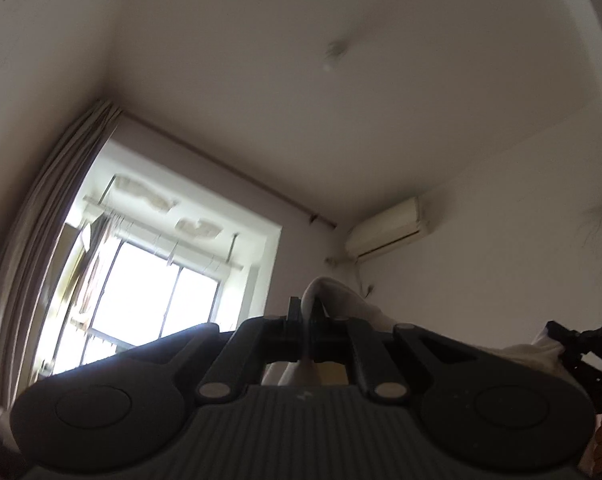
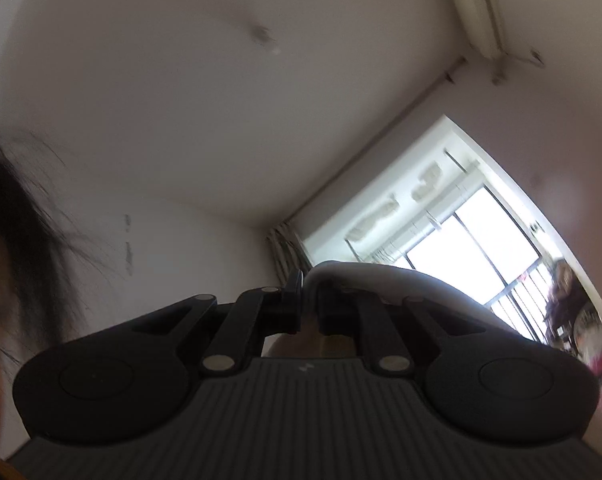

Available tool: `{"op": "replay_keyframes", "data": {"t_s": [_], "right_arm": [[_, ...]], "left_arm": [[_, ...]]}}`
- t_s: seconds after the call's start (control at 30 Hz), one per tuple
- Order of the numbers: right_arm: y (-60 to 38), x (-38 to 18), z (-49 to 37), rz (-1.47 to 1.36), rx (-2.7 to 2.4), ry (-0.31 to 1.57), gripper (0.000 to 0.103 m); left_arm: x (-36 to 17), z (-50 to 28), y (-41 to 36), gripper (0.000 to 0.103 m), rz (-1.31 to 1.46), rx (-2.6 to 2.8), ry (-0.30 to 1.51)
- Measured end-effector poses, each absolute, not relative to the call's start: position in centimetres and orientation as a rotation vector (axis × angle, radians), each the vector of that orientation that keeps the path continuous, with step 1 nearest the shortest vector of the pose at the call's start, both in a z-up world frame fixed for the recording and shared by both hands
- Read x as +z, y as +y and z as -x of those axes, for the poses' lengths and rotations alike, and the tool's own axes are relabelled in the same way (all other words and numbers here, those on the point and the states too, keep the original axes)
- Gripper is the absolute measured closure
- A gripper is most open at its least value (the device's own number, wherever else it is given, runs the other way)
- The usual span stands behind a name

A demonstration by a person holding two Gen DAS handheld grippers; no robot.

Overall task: Fold clothes
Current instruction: 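Raise the sweatshirt high with both grippers to shake it out, then lower the sweatshirt flat onto the bed and open both grippers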

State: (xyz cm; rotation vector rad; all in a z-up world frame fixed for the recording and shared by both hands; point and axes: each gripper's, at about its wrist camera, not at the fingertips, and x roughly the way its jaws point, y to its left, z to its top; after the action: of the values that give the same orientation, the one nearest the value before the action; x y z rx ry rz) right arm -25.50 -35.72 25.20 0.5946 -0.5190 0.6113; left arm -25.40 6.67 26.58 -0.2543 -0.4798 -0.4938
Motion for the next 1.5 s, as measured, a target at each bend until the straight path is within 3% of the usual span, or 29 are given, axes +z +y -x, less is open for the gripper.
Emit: {"op": "replay_keyframes", "data": {"t_s": [0.2, 0.43, 0.93, 1.23, 1.3, 1.33, 1.43, 1.5], "right_arm": [[-37.1, 26.4, 26.3, -0.531, 0.598, -0.578, 0.097], [-39.2, 23.8, 21.4, -0.593, 0.550, -0.486, 0.097], [-42.0, 16.4, -2.6, -0.695, 0.427, -0.197, 0.097], [-40.4, 6.0, -17.4, -0.714, 0.337, 0.062, 0.097], [-39.8, 2.6, -20.5, -0.715, 0.317, 0.145, 0.097], [-39.6, 0.6, -21.9, -0.724, 0.300, 0.194, 0.097], [-39.5, -6.8, -27.0, -0.808, 0.242, 0.428, 0.092], [-39.3, -12.8, -29.3, -0.895, 0.200, 0.625, 0.086]], "left_arm": [[27.6, 23.4, 4.4, 0.099, 0.242, -0.523, -0.518], [23.7, 18.3, 2.5, 0.099, 0.227, -0.479, -0.447], [13.5, -1.8, 0.8, 0.099, 0.190, -0.296, -0.210], [3.3, -16.7, 1.3, 0.098, 0.170, -0.160, 0.034], [-0.5, -19.7, 1.2, 0.092, 0.152, -0.144, 0.131], [-2.6, -20.8, 1.1, 0.083, 0.148, -0.132, 0.183], [-9.4, -24.9, 0.6, 0.037, 0.114, -0.127, 0.421], [-13.8, -27.1, 0.0, 0.043, 0.065, -0.104, 0.582]]}}
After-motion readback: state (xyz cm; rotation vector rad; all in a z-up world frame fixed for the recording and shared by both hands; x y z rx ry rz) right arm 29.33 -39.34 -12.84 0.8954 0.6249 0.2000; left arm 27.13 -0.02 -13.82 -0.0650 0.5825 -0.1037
